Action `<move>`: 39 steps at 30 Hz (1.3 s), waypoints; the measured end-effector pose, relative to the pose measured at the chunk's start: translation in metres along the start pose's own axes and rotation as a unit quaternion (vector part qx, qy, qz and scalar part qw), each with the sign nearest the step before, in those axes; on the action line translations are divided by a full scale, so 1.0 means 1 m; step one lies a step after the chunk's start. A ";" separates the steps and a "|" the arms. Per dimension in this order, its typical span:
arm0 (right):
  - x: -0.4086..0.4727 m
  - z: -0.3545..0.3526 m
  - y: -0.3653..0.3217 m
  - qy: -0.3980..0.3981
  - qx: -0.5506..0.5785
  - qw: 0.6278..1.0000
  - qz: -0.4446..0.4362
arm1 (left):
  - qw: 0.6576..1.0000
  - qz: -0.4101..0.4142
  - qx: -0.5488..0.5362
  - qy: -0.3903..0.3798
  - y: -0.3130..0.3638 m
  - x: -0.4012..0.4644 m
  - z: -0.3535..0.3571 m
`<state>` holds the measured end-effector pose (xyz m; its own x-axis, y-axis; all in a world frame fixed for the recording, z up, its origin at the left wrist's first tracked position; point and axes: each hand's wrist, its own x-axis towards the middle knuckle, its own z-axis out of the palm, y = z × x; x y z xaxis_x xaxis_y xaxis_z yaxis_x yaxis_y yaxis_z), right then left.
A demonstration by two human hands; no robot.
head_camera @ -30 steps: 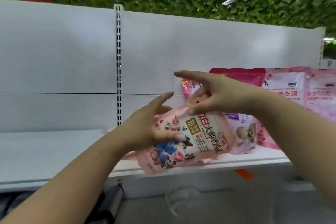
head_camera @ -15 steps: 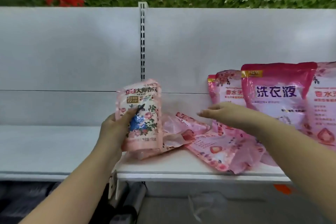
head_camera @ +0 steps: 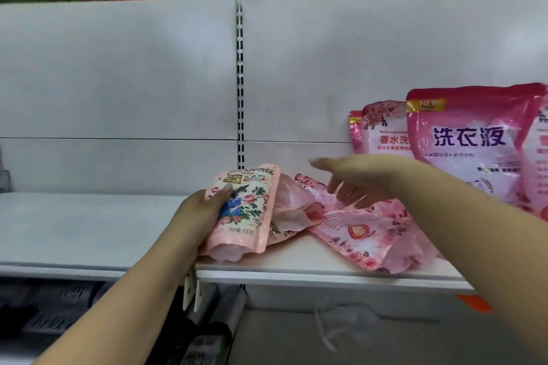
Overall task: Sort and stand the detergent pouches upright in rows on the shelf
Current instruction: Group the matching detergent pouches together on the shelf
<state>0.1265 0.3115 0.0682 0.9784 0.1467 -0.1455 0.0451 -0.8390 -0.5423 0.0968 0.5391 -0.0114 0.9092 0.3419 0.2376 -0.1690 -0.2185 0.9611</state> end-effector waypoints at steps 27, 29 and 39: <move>0.106 0.051 -0.005 0.000 0.587 0.807 0.062 | 0.979 0.042 -0.162 0.121 -0.016 -0.005 -0.002; 0.108 0.054 -0.003 0.000 0.613 0.790 0.032 | 0.978 0.044 -0.166 0.121 -0.015 -0.007 -0.001; 0.055 0.030 -0.017 0.137 0.673 0.701 -0.194 | 0.979 0.024 -0.166 0.118 -0.010 -0.011 -0.001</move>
<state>0.1733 0.3499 0.0447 0.9556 -0.0347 0.2925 0.2676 0.5170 -0.8131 0.0884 0.5386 -0.0235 0.7905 0.5494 0.2708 -0.3590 0.0574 0.9316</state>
